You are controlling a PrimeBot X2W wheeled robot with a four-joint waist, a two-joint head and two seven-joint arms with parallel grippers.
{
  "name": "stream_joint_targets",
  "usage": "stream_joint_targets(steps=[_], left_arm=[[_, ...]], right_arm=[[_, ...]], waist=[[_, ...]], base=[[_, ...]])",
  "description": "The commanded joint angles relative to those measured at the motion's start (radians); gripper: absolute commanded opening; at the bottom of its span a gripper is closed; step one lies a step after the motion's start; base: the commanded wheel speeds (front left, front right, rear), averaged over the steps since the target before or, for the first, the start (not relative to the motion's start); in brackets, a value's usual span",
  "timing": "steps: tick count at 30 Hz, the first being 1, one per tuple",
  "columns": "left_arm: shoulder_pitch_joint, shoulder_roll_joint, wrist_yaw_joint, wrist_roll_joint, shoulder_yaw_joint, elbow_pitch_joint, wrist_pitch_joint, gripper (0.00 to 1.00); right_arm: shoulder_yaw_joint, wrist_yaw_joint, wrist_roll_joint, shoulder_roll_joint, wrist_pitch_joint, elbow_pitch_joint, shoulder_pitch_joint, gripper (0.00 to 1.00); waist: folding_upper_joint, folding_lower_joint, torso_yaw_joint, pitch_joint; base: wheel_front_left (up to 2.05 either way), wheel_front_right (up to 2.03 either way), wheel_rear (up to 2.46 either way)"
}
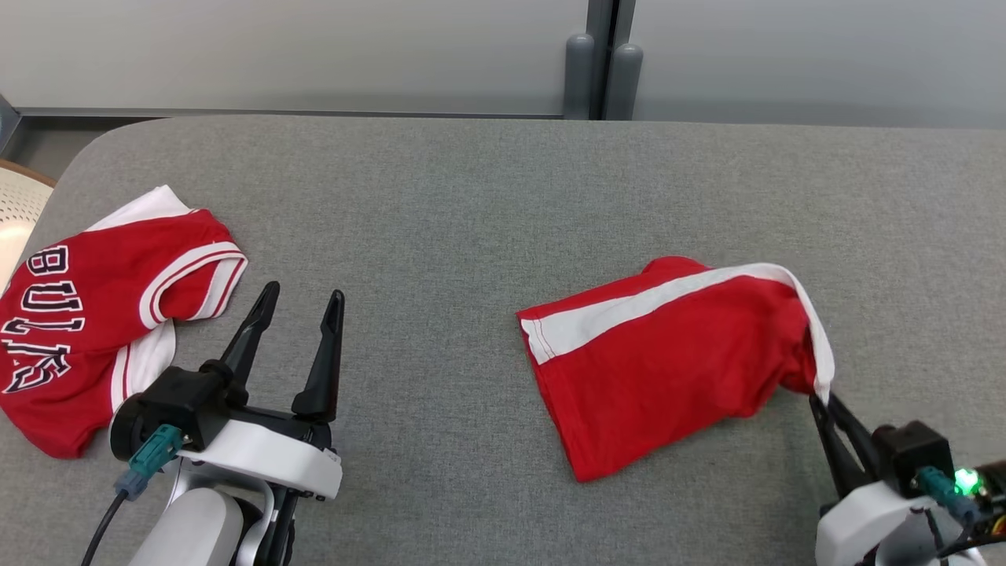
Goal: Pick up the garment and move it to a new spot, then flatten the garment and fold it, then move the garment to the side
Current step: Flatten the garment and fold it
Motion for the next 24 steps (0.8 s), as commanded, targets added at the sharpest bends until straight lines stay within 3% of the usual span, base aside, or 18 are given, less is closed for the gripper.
stream_joint_targets(steps=[1,8,9,11,16,24], left_arm=[[-0.021,0.001,0.001,-0.001,0.001,0.002,-0.004,1.00],[-0.023,0.004,0.000,-0.006,-0.004,0.010,-0.004,1.00],[-0.023,0.004,0.001,-0.006,-0.003,0.011,-0.005,1.00],[-0.018,0.004,0.004,-0.007,-0.005,0.012,-0.005,1.00],[-0.005,0.003,0.011,-0.007,-0.004,0.008,-0.008,1.00],[0.032,0.014,0.035,-0.003,0.008,-0.004,-0.011,1.00]], right_arm=[[0.004,0.000,-0.001,-0.012,0.010,0.017,0.024,0.00],[-0.008,0.000,-0.012,-0.002,0.006,0.116,0.038,0.00],[-0.015,0.000,-0.015,0.006,-0.003,0.122,0.032,0.22],[-0.041,0.000,-0.013,0.026,-0.019,0.122,0.027,1.00],[-0.087,0.000,0.014,0.067,-0.058,0.073,0.055,1.00],[-0.109,0.000,0.081,0.109,-0.069,-0.126,0.137,1.00]], waist=[[0.0000,0.0001,-0.002,0.002],[0.0000,0.0001,-0.008,0.005],[0.0000,0.0001,-0.009,0.003],[0.0000,0.0001,-0.010,0.000],[0.0000,0.0001,-0.010,-0.009],[0.0000,0.0001,-0.022,-0.040]], base=[[0.00,0.00,0.00],[0.00,0.00,0.00],[0.00,0.00,0.00],[0.00,0.00,0.00],[0.00,0.00,0.00],[0.00,0.00,0.00]])
